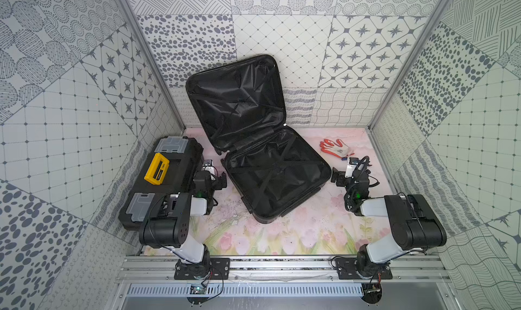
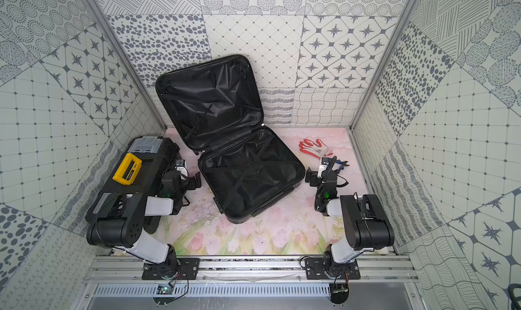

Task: Close the suitcase zippers
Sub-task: Close the suitcase at the center of the board.

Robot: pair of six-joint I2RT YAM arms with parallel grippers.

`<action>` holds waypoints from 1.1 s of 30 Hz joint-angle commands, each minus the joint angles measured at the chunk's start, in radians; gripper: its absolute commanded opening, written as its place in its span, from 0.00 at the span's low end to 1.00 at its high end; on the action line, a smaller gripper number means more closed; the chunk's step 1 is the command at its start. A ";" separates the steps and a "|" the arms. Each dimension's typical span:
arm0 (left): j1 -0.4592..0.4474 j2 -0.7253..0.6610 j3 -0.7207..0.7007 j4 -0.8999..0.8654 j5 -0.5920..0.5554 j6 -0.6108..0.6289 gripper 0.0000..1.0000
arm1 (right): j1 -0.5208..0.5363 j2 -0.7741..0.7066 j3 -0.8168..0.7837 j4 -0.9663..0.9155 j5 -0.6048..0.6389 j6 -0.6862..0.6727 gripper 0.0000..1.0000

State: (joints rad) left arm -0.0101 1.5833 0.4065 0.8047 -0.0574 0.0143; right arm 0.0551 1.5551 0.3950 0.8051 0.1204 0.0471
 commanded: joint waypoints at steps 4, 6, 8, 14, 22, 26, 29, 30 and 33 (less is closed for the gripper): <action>0.003 0.000 0.003 0.064 0.007 0.013 0.98 | 0.002 -0.002 0.009 0.046 -0.002 -0.008 0.98; 0.004 0.000 0.002 0.065 0.008 0.013 0.99 | 0.002 -0.003 0.010 0.046 -0.001 -0.007 0.98; 0.003 0.000 0.004 0.064 0.008 0.013 0.99 | 0.002 -0.003 0.010 0.046 -0.002 -0.007 0.98; 0.003 0.000 0.004 0.064 0.008 0.013 0.99 | 0.002 -0.001 0.009 0.046 -0.002 -0.006 0.98; 0.004 -0.004 -0.009 0.086 0.009 0.014 0.99 | 0.000 -0.003 0.008 0.047 -0.004 -0.003 0.98; 0.001 -0.112 -0.044 0.065 -0.043 -0.004 0.99 | -0.008 -0.077 0.014 -0.022 0.016 0.012 0.97; 0.000 -0.279 -0.035 -0.072 -0.073 -0.015 0.98 | -0.024 -0.205 0.010 -0.117 -0.030 0.013 0.98; 0.000 -0.333 -0.036 -0.097 -0.082 -0.017 0.99 | -0.029 -0.250 0.011 -0.155 -0.036 0.008 0.97; 0.000 -0.499 0.023 -0.283 -0.099 -0.021 0.99 | -0.050 -0.407 0.012 -0.294 -0.037 -0.012 0.97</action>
State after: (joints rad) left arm -0.0101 1.2732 0.3817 0.7116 -0.0944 0.0071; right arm 0.0235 1.2507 0.3954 0.6224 0.1013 0.0479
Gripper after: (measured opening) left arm 0.986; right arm 0.976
